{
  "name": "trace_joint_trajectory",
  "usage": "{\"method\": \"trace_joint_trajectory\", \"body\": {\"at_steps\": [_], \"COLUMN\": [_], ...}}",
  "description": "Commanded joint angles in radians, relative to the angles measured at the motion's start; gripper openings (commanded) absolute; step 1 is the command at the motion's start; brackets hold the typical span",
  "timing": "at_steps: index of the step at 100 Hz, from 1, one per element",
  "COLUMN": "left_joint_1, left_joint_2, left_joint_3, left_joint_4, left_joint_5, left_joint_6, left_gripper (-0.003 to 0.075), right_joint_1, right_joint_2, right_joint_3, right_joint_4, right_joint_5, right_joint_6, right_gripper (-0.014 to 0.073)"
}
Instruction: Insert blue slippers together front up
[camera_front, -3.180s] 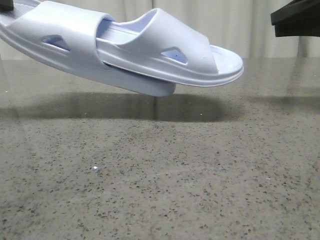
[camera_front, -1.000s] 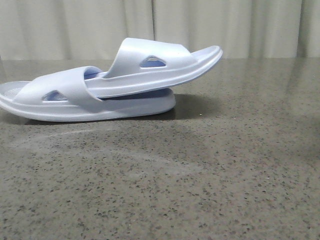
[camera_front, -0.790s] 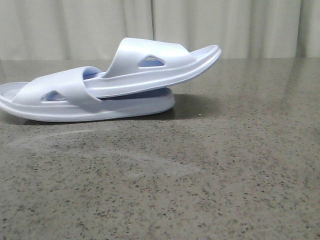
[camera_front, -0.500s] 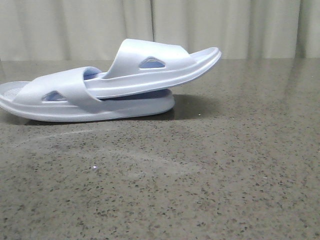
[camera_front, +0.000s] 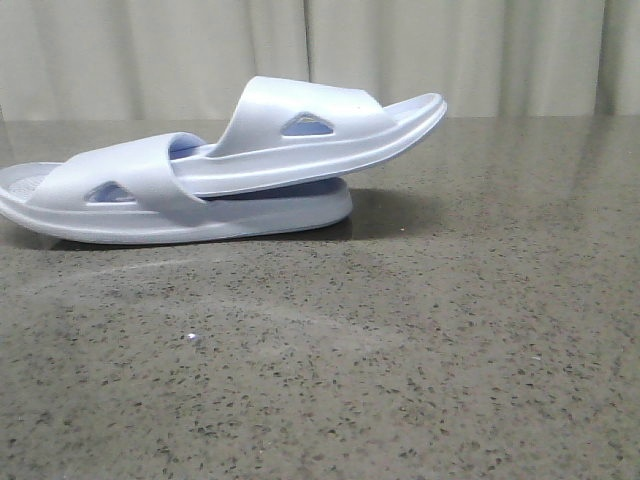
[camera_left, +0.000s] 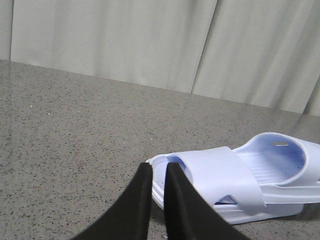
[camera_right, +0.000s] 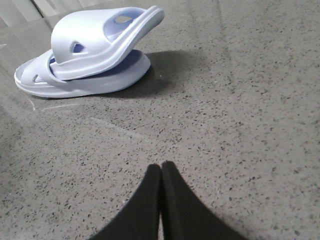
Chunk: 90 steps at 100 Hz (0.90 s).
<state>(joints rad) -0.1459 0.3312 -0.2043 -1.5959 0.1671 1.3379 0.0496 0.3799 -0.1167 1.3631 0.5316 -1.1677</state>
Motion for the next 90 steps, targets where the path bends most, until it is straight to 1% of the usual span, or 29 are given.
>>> {"method": "trace_joint_trajectory", "body": {"at_steps": [1,52,55,57,61,66,68,69,70,71,72,73,74,75,76,77,78,79,80,81,82,83,86,90], "left_joint_1": [-0.009,-0.009,-0.009,-0.009,-0.009,-0.004,-0.002,0.000,0.003,0.003,0.006,0.008,0.011,0.011,0.013,0.016,0.016,0.019,0.021,0.021,0.021,0.023,0.025,0.025], "left_joint_2": [0.006,0.006,0.006,0.006,0.006,0.001,-0.005,-0.005,-0.008,-0.011,-0.013,-0.017,-0.019,-0.024,-0.026,-0.028,-0.033,-0.036,-0.041,-0.044,-0.048,-0.054,-0.069,-0.094], "left_joint_3": [-0.026,-0.023,-0.018,-0.018,-0.018,-0.018,-0.018,-0.018,-0.016,-0.016,-0.013,-0.013,-0.011,-0.009,-0.009,-0.005,-0.004,-0.001,-0.001,0.002,0.004,0.006,0.016,0.026], "left_joint_4": [-0.023,-0.023,-0.005,0.037,0.171,0.354,0.441,0.472,0.541,0.576,0.650,0.688,0.766,0.805,0.845,0.922,0.959,1.031,1.065,1.131,1.131,1.194,1.333,1.433], "left_joint_5": [0.015,0.017,0.019,0.019,0.026,0.040,0.034,0.031,0.029,0.027,0.027,0.024,0.024,0.022,0.022,0.022,0.022,0.022,0.022,0.022,0.022,0.022,0.020,0.012], "left_joint_6": [0.003,0.003,0.003,0.003,-0.025,-0.155,-0.247,-0.316,-0.353,-0.431,-0.470,-0.511,-0.594,-0.636,-0.720,-0.761,-0.842,-0.881,-0.918,-0.990,-1.024,-1.087,-1.195,-1.303], "left_gripper": [0.0015,0.0015,0.0015,0.0015,0.0015,0.0015,0.0015,0.0015,0.0015,0.0015,0.0015,0.0015,0.0015,0.0015,0.0015,0.0015,0.0015,0.0015,0.0015,0.0015,0.0015,0.0015,0.0015,0.0015], "right_joint_1": [0.002,0.002,0.002,0.002,0.002,0.002,0.002,0.002,0.002,0.002,0.002,0.002,0.002,0.002,0.002,0.002,0.002,0.002,0.002,0.002,0.002,0.002,0.002,0.002], "right_joint_2": [0.004,0.004,0.004,0.004,0.004,0.004,0.004,0.004,0.004,0.004,0.004,0.004,0.004,0.004,0.004,0.004,0.004,0.004,0.004,0.004,0.004,0.004,0.004,0.004], "right_joint_3": [-0.025,-0.025,-0.025,-0.025,-0.025,-0.025,-0.025,-0.025,-0.025,-0.025,-0.025,-0.025,-0.025,-0.025,-0.025,-0.025,-0.025,-0.025,-0.025,-0.025,-0.025,-0.025,-0.025,-0.025], "right_joint_4": [0.036,0.036,0.036,0.036,0.036,0.036,0.036,0.036,0.036,0.036,0.036,0.036,0.036,0.036,0.036,0.036,0.036,0.036,0.036,0.036,0.036,0.036,0.036,0.036], "right_joint_5": [0.003,0.003,0.003,0.003,0.003,0.003,0.003,0.003,0.003,0.003,0.003,0.003,0.003,0.003,0.003,0.003,0.003,0.003,0.003,0.003,0.003,0.003,0.003,0.003], "right_joint_6": [-0.005,-0.005,-0.005,-0.005,-0.005,-0.005,-0.005,-0.005,-0.005,-0.005,-0.005,-0.005,-0.005,-0.005,-0.005,-0.005,-0.005,-0.005,-0.005,-0.005,-0.005,-0.005,-0.005,-0.005], "right_gripper": [-0.0079,-0.0079,-0.0079,-0.0079,-0.0079,-0.0079,-0.0079,-0.0079,-0.0079,-0.0079,-0.0079,-0.0079,-0.0079,-0.0079,-0.0079,-0.0079,-0.0079,-0.0079,-0.0079,-0.0079,-0.0079,-0.0079,-0.0079,-0.0079]}}
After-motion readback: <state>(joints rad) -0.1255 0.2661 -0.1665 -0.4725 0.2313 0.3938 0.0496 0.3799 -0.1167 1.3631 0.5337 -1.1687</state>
